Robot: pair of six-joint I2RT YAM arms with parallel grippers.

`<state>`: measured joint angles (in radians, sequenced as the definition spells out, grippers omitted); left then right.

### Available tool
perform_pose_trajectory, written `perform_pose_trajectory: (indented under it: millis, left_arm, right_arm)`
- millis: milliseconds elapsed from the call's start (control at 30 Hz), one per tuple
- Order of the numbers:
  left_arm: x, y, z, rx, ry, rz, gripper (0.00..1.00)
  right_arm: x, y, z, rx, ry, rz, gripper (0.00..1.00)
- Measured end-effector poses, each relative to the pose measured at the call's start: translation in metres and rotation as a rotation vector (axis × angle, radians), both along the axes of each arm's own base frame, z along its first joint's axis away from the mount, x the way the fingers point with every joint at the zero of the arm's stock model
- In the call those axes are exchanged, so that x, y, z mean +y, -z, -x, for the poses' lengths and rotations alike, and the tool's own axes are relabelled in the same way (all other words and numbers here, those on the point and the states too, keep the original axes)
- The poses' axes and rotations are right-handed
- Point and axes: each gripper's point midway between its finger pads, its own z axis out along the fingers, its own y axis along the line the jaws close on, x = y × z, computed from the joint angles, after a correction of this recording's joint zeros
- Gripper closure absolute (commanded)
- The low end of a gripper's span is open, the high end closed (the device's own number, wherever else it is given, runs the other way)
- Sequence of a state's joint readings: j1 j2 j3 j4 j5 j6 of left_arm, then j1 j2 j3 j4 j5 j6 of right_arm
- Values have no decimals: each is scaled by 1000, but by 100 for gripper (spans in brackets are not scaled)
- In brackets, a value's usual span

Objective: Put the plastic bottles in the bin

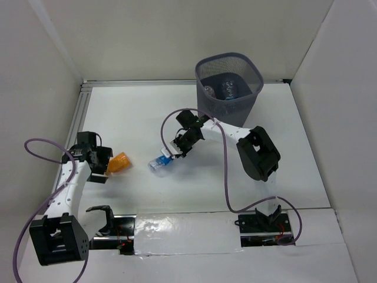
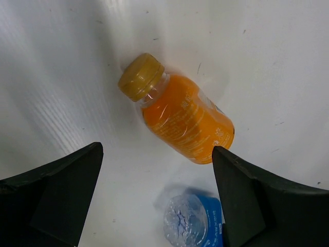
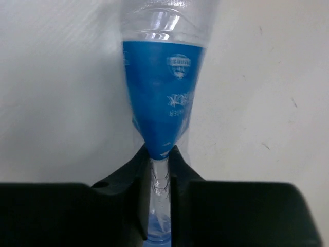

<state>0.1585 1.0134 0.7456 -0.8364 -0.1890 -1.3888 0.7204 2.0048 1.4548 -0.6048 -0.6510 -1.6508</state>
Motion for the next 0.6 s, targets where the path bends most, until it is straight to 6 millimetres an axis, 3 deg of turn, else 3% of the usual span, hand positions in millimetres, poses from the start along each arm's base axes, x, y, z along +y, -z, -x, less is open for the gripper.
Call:
perform_pose_trajectory:
  millis: [167, 267, 367, 433, 533, 600]
  left_arm:
    - [-4, 9, -13, 5, 13, 36, 0]
    - [-6, 16, -15, 6, 19, 51, 0]
    - [-9, 21, -14, 14, 23, 62, 0]
    - [-9, 21, -17, 8, 25, 63, 0]
    - [-11, 22, -21, -1, 33, 64, 0]
    - [-12, 24, -24, -1, 40, 66, 0]
  right_arm:
    - [-11, -20, 16, 162, 53, 12, 89]
    - [0, -65, 14, 227, 118, -68, 89]
    - [13, -143, -3, 228, 209, -231, 89]
    - [13, -209, -17, 189, 279, -379, 89]
    - [-6, -311, -41, 98, 404, -606, 87]
    - [-24, -369, -59, 25, 489, -735, 87]
